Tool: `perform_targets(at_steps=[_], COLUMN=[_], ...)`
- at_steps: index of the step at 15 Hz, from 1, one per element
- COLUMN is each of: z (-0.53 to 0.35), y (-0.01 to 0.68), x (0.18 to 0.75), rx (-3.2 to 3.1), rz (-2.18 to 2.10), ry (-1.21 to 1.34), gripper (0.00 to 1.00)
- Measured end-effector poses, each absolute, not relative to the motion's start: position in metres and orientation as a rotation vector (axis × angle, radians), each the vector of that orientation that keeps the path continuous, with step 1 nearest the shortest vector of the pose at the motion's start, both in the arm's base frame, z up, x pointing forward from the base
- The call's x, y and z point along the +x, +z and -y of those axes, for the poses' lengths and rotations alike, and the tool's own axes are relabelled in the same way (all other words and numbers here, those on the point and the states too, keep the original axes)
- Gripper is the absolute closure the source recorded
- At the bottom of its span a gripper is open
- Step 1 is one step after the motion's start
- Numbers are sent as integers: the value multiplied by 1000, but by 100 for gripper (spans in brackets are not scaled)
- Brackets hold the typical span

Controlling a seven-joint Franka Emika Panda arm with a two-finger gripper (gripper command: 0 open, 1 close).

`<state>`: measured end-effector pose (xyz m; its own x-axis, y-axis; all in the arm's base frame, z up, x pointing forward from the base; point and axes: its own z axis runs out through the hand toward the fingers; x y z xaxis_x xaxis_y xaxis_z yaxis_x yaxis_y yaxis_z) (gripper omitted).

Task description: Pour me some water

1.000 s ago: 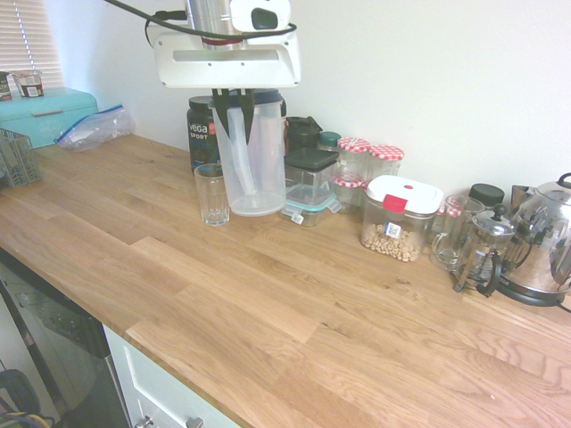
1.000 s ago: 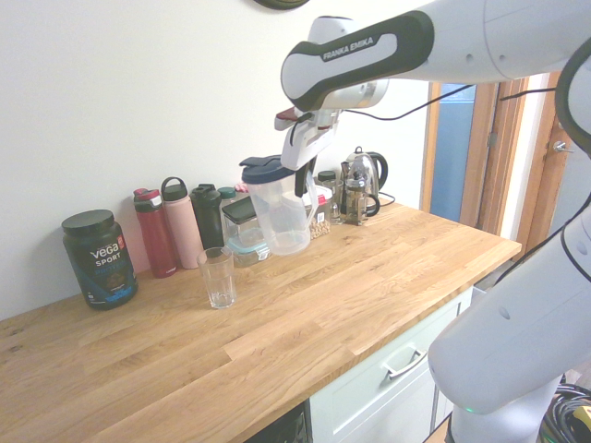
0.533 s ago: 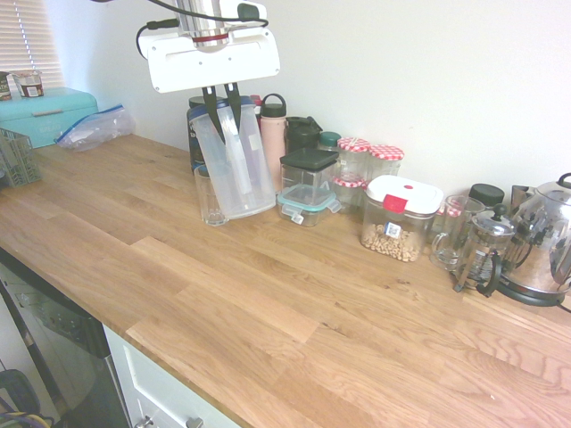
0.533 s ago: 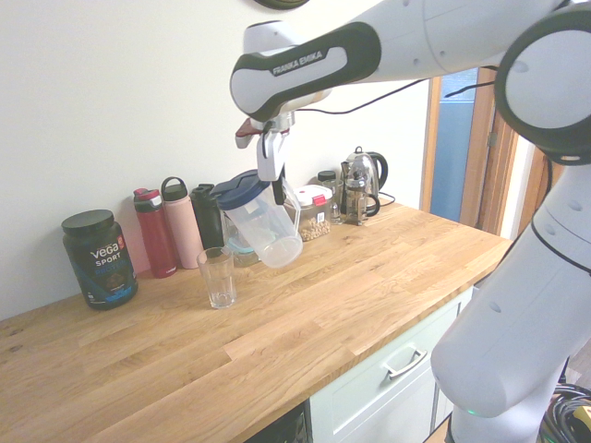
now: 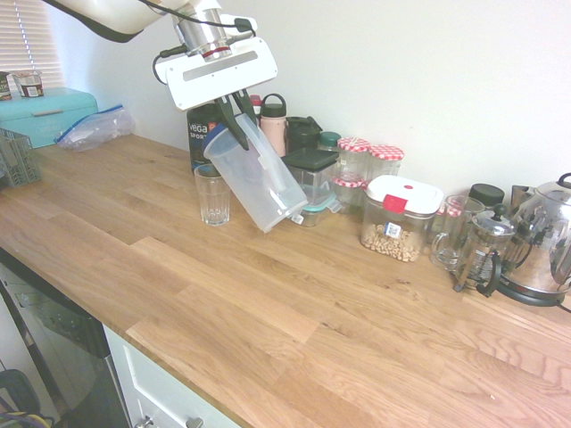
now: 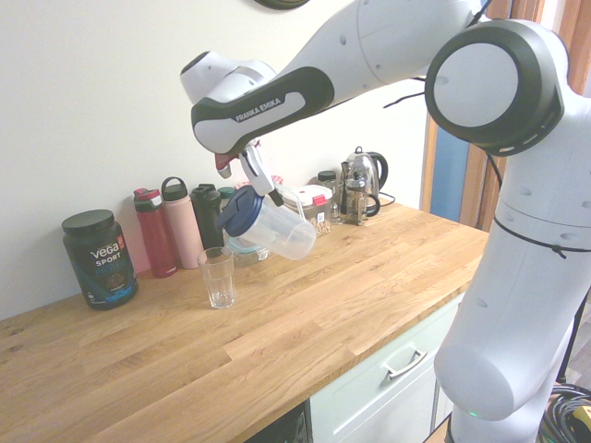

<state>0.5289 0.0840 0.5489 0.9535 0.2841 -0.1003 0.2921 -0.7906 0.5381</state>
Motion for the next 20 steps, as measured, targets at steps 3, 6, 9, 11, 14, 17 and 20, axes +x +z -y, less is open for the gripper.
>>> perform_targets(at_steps=[3, 6, 9, 11, 14, 17, 20], z=[-107, -115, -121, -122, -121, -102, -48], y=[541, 529, 520, 519, 522, 554, 587], x=[541, 555, 562, 562, 561, 556, 541], rx=[2471, 2416, 2389, 2383, 2392, 2519, 2651], rz=[-462, -480, -490, -489, -483, -386, -199], ry=[-36, -55, -70, -73, -70, 24, 91], gripper=[100, 100, 100, 100, 100, 100, 100])
